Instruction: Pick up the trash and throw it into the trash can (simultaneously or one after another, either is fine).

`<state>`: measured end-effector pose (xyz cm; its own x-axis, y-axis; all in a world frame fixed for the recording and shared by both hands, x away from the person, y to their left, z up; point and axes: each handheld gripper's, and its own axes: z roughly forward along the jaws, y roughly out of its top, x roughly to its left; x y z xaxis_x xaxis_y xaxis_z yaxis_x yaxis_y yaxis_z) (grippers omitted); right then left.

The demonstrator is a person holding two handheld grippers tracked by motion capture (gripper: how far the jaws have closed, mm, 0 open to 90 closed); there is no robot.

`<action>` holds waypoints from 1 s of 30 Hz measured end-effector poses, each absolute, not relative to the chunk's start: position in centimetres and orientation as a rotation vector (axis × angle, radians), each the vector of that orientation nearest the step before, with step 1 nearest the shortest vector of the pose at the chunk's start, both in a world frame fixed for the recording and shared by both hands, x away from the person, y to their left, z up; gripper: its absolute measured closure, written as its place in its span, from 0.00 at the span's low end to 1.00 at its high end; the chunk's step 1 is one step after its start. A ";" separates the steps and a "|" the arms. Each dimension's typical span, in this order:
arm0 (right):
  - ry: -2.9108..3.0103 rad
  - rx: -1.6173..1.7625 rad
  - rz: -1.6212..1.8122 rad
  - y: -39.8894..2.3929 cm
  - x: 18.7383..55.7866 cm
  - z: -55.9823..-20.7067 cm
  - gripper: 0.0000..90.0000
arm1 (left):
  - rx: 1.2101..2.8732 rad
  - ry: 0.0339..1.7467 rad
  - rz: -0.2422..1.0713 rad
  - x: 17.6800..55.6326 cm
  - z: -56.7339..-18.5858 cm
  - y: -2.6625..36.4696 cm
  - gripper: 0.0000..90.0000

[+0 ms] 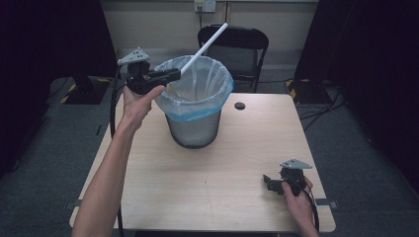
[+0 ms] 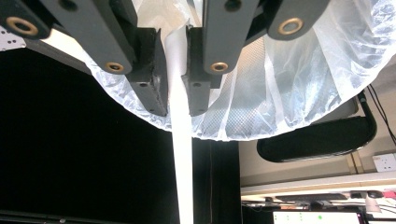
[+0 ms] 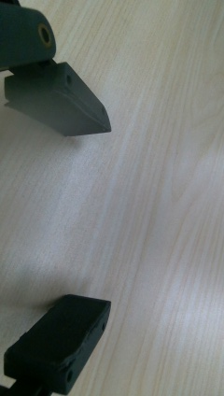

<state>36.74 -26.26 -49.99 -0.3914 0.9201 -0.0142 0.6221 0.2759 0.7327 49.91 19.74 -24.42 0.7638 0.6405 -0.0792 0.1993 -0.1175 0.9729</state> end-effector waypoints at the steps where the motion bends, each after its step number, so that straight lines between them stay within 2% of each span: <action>1: 2.112 1.387 0.909 -26.3 36.7 -50.0 0.13 | 1.680 0.680 0.429 49.9 -24.5 19.7 0.88; 9: 2.112 1.387 0.909 -26.3 36.7 -50.0 0.13 | 1.686 0.700 0.447 49.9 -24.7 19.5 0.68; 20: 2.112 1.388 0.909 -26.3 36.7 -50.0 0.13 | 1.671 0.712 0.448 49.4 -24.5 19.1 0.30; 30: 2.112 1.387 0.909 -26.3 36.7 -50.0 0.13 | 1.660 0.666 0.439 48.0 -24.1 18.5 0.24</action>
<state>36.73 -26.26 -49.99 -0.3915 0.9201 -0.0143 0.6221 0.2761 0.7326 48.03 18.47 -24.10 0.7621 0.6430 -0.0759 0.1837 -0.1023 0.9776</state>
